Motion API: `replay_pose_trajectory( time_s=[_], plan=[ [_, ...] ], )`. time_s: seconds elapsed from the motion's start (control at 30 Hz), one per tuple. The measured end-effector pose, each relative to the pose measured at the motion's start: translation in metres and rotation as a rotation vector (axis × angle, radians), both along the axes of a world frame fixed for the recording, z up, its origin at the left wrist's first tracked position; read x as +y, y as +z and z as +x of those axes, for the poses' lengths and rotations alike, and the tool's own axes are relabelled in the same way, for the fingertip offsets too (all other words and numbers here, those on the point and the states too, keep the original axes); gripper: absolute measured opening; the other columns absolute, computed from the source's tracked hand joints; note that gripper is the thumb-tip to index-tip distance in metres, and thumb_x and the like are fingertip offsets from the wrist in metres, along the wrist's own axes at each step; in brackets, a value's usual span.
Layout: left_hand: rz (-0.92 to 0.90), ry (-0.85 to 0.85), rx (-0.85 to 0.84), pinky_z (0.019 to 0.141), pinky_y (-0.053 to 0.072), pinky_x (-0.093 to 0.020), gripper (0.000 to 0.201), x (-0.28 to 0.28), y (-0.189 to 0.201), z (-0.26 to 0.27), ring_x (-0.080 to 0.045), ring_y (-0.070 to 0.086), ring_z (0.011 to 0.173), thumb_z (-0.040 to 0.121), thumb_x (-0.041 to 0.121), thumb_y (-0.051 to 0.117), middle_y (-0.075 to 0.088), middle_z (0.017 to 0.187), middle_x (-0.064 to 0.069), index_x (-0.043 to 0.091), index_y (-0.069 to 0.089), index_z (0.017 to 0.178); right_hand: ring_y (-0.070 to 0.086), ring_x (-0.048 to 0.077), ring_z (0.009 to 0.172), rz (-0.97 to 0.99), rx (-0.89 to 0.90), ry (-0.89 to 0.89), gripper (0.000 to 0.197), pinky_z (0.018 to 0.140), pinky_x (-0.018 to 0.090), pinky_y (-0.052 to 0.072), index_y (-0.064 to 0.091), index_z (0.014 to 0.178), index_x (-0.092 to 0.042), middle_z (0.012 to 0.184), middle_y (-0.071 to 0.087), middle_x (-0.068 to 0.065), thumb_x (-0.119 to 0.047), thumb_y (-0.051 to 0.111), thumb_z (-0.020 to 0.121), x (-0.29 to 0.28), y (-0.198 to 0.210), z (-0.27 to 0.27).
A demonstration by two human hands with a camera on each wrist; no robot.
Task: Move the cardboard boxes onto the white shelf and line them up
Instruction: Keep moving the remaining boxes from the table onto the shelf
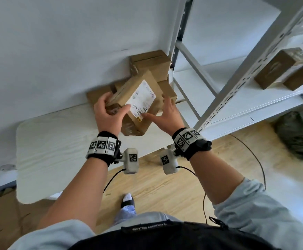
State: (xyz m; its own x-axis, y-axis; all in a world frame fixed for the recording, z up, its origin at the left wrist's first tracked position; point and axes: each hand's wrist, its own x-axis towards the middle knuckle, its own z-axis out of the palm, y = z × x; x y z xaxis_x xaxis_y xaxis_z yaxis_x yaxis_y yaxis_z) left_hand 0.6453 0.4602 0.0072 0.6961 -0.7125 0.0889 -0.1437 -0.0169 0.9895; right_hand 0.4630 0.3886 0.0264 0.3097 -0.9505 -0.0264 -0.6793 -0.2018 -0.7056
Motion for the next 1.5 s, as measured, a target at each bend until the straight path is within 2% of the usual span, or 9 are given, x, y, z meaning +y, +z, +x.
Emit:
replay_pose_trajectory(
  time_s=[0.27,0.37,0.5,0.73,0.93,1.1,1.2,1.37,1.5],
  plan=[
    [-0.073,-0.016,0.036,0.080,0.050,-0.018,0.063,0.046,0.018,-0.110,-0.010,0.061,0.092,0.068,0.026,0.088,0.057,0.109,-0.003,0.019,0.045,0.113,0.036,0.024,0.140,0.091,-0.163,-0.125,0.103,0.116,0.041,0.031,0.018,0.154,-0.020,0.154,0.034,0.006,-0.066,0.069,0.077,0.038,0.003,-0.117],
    [0.037,-0.123,0.022,0.090,0.048,-0.024,0.073,0.055,0.013,-0.154,-0.018,0.058,0.105,0.066,0.048,0.084,0.049,0.122,-0.012,0.018,0.032,0.108,0.044,0.027,0.134,0.083,-0.155,-0.214,0.096,0.112,0.040,0.036,0.021,0.153,-0.022,0.149,0.041,0.008,-0.069,0.063,0.080,0.057,0.002,-0.162],
    [0.160,-0.321,-0.052,0.082,0.043,-0.011,0.070,0.059,0.013,-0.218,-0.013,0.052,0.101,0.069,0.061,0.075,0.042,0.114,-0.010,0.007,0.045,0.101,0.053,0.029,0.122,0.058,-0.122,-0.296,0.089,0.103,0.041,0.042,0.025,0.151,-0.029,0.140,0.046,0.009,-0.071,0.060,0.081,0.074,0.010,-0.230],
    [0.073,-0.625,0.089,0.083,0.056,-0.022,0.057,0.063,0.033,-0.327,0.000,0.063,0.099,0.089,0.000,0.067,0.057,0.116,0.002,0.012,0.026,0.128,0.057,0.030,0.115,-0.040,-0.139,-0.550,0.065,0.085,0.033,0.039,0.039,0.142,-0.030,0.133,0.053,0.007,-0.067,0.049,0.090,0.079,0.025,-0.337],
    [0.011,-0.812,-0.188,0.108,0.045,-0.033,0.076,0.026,0.057,-0.369,-0.003,0.044,0.134,0.077,0.030,0.070,0.039,0.153,0.007,0.048,0.035,0.143,0.055,0.035,0.112,-0.050,-0.229,-0.735,0.048,0.093,0.039,0.041,0.044,0.130,-0.018,0.129,0.053,0.010,-0.054,0.043,0.098,0.065,0.014,-0.394],
    [0.147,-0.759,-0.417,0.120,0.021,-0.055,0.086,-0.042,0.065,-0.398,-0.011,0.009,0.150,0.067,0.051,0.061,0.010,0.163,0.016,0.045,0.035,0.149,0.053,0.031,0.110,-0.042,-0.312,-0.807,0.045,0.094,0.038,0.040,0.040,0.124,-0.011,0.128,0.052,0.012,-0.049,0.041,0.101,0.030,0.002,-0.413],
    [0.170,-0.800,-0.369,0.119,0.028,-0.041,0.078,-0.093,0.073,-0.416,-0.011,0.021,0.147,0.072,0.042,0.063,0.015,0.162,0.011,0.043,0.042,0.147,0.053,0.032,0.107,-0.039,-0.325,-0.857,0.041,0.094,0.041,0.041,0.040,0.118,-0.011,0.122,0.054,0.013,-0.048,0.038,0.102,-0.001,-0.008,-0.428],
    [-0.013,-0.896,-0.347,0.095,0.045,-0.012,0.050,-0.182,0.077,-0.441,-0.005,0.059,0.115,0.086,0.019,0.074,0.061,0.129,0.006,0.032,0.062,0.133,0.055,0.029,0.098,-0.062,-0.313,-0.953,0.037,0.090,0.042,0.043,0.040,0.103,-0.011,0.106,0.058,0.010,-0.048,0.032,0.103,-0.062,-0.022,-0.458],
    [0.020,-0.986,-0.291,0.086,0.053,-0.016,0.042,-0.249,0.082,-0.465,-0.008,0.066,0.103,0.091,0.016,0.069,0.068,0.117,0.009,0.037,0.064,0.126,0.054,0.029,0.095,-0.024,-0.322,-0.998,0.036,0.086,0.040,0.042,0.039,0.101,-0.011,0.104,0.057,0.010,-0.046,0.031,0.104,-0.108,-0.026,-0.470]
  ],
)
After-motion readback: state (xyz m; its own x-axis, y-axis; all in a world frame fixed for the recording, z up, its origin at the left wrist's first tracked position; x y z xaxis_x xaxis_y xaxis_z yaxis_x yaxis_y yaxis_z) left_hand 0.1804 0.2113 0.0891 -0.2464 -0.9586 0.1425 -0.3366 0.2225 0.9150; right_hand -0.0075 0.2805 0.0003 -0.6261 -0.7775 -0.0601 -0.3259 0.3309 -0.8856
